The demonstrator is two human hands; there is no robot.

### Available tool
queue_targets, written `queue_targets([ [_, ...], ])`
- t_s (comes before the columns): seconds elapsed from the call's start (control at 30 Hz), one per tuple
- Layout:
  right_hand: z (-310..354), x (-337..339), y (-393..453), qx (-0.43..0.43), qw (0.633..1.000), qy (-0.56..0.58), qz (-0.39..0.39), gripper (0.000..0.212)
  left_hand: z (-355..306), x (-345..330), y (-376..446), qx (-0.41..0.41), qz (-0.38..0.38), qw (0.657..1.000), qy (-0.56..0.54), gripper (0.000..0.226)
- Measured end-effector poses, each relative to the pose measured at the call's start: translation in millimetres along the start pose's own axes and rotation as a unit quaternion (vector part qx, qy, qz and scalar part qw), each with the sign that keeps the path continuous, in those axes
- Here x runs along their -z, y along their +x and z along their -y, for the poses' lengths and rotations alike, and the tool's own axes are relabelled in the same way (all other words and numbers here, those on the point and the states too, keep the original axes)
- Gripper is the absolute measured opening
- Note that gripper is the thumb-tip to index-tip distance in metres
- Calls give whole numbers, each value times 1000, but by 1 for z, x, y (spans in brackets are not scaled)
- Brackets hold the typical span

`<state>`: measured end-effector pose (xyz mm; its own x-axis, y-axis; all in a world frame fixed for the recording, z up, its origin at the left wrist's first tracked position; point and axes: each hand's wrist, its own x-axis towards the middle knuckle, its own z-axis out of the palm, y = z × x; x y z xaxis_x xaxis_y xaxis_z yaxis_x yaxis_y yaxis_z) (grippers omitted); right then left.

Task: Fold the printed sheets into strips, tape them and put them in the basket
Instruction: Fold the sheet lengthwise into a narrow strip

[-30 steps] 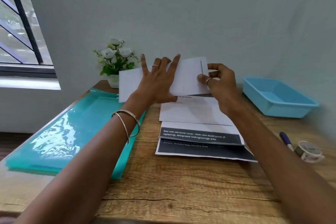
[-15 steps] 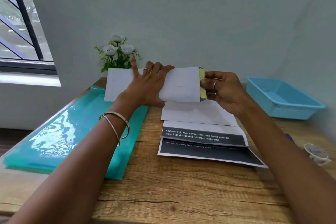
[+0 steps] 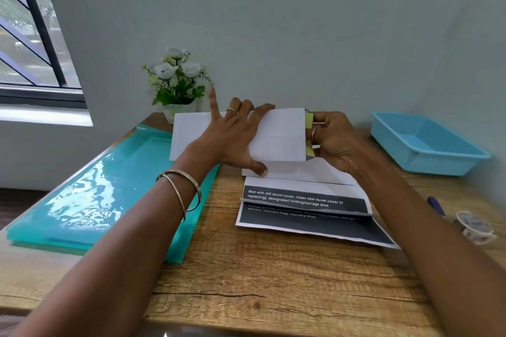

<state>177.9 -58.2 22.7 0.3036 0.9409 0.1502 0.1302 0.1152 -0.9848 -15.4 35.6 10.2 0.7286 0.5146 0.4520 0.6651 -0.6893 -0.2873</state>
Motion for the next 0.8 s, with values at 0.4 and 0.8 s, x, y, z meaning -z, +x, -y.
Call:
queue_targets([
  [0.4,-1,8,5,-85,988,123,44,38,3,7,1,-6,-28,999,-42,117],
  [0.8,-2,-5,0,3,999,-47,-15,41,-10,2,2,-50,-69,996,-28,109],
])
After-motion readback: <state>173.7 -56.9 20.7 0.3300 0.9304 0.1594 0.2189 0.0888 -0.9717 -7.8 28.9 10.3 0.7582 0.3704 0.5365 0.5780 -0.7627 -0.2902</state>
